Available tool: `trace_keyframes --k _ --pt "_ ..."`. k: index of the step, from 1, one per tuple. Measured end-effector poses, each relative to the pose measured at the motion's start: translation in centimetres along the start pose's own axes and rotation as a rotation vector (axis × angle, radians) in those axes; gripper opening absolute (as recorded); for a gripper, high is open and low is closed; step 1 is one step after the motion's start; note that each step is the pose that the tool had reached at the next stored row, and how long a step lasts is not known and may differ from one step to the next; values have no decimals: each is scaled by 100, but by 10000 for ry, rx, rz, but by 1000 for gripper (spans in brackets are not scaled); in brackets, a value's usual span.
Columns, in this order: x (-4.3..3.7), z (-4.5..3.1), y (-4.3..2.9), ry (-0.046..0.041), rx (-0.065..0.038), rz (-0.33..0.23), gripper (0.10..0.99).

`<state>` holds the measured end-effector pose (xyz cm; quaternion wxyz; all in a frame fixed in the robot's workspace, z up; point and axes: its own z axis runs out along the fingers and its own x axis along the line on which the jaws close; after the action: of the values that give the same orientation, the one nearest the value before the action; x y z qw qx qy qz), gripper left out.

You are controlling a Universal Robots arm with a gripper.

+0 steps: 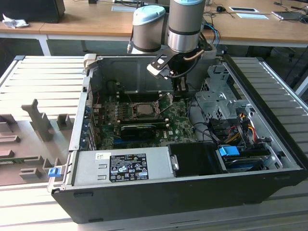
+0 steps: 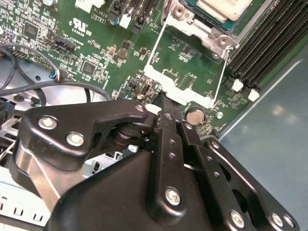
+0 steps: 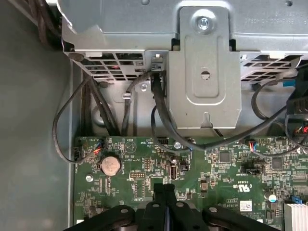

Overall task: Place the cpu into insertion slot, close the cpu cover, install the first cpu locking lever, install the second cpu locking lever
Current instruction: 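Close the cpu cover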

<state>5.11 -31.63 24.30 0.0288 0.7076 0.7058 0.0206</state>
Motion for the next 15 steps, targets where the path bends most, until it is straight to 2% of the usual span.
trace_keyframes --k 7,15 --pt "0 -4 -63 0 0 2 106" --pt "0 -6 -84 1 0 1 106"
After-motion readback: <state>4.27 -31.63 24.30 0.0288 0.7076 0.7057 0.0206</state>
